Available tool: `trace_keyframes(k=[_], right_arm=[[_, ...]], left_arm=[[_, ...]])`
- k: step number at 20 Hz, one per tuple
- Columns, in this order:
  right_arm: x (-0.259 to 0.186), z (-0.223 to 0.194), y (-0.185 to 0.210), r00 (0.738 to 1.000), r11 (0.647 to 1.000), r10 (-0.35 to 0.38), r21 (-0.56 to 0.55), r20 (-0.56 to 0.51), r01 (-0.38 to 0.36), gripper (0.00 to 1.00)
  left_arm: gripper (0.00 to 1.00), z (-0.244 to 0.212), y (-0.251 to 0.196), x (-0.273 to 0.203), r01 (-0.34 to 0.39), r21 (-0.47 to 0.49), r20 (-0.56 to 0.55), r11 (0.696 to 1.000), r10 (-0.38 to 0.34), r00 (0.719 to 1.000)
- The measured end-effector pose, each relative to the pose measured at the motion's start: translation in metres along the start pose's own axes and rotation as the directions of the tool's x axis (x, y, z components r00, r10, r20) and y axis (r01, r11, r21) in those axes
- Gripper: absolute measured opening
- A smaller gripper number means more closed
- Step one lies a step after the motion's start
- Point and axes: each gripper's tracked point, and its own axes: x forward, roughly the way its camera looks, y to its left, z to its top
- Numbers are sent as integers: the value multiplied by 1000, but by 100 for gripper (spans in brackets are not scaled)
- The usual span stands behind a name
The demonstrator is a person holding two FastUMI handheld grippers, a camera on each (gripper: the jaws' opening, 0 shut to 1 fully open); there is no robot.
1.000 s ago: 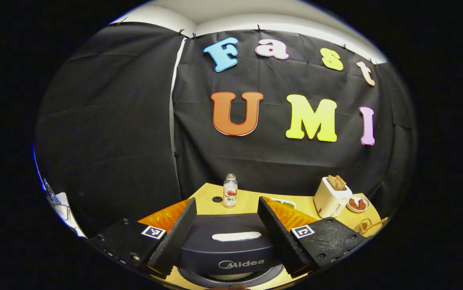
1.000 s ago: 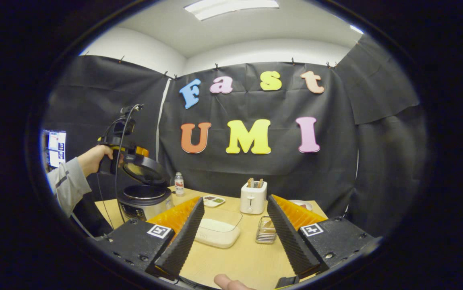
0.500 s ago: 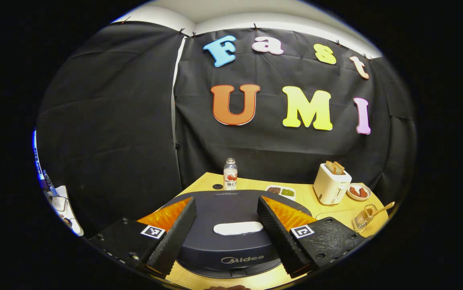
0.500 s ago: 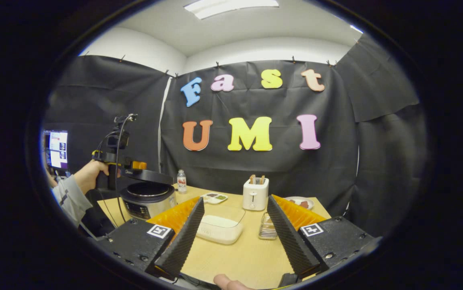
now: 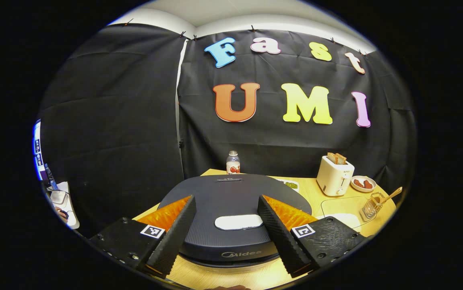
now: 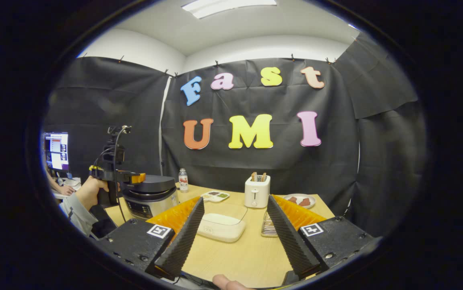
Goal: Close the left gripper, press the button to open the rice cooker; take a wooden spoon from the chopstick holder with the right hand, scoop a spoonful of rice and pour it into the rice cooker, then put the wooden spoon back into the chopstick holder.
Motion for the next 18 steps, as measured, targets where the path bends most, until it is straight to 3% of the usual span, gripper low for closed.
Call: trace_keyframes(k=[3,4,11,12,13,14,15,16,18], right_arm=[[1,-1,-2,1000,1000,-2,8,0,2,100],[1,-1,-1,1000,1000,-2,13,-1,2,94],[4,-4,1,1000,1000,8,25,-5,-8,94],[4,-7,2,1000,1000,9,27,-8,-9,100],[4,-7,3,1000,1000,12,29,-11,-12,94],[5,-7,3,1000,999,14,29,-12,-14,94],[5,-7,4,1000,999,16,28,-10,-16,94],[5,-7,5,1000,999,18,27,-7,-18,100],[6,-9,6,1000,999,20,26,-9,-20,100]], left_arm=[[99,-19,-7,-1,-1,13,-43,1000,2,999],[99,-18,-8,-3,-1,10,-27,1000,1,1000],[100,-23,-8,-16,-17,-1,3,1000,17,1000],[100,-24,-7,-17,-23,1,5,1000,23,1000],[100,-24,-8,-17,-28,-1,8,1000,28,1000],[94,-25,-7,-17,-30,-4,9,1000,30,999],[100,-24,-8,-17,-31,-8,16,999,31,999],[100,-24,-9,-17,-32,-9,25,999,32,999],[100,-27,-9,-16,-33,-11,36,999,33,999]])
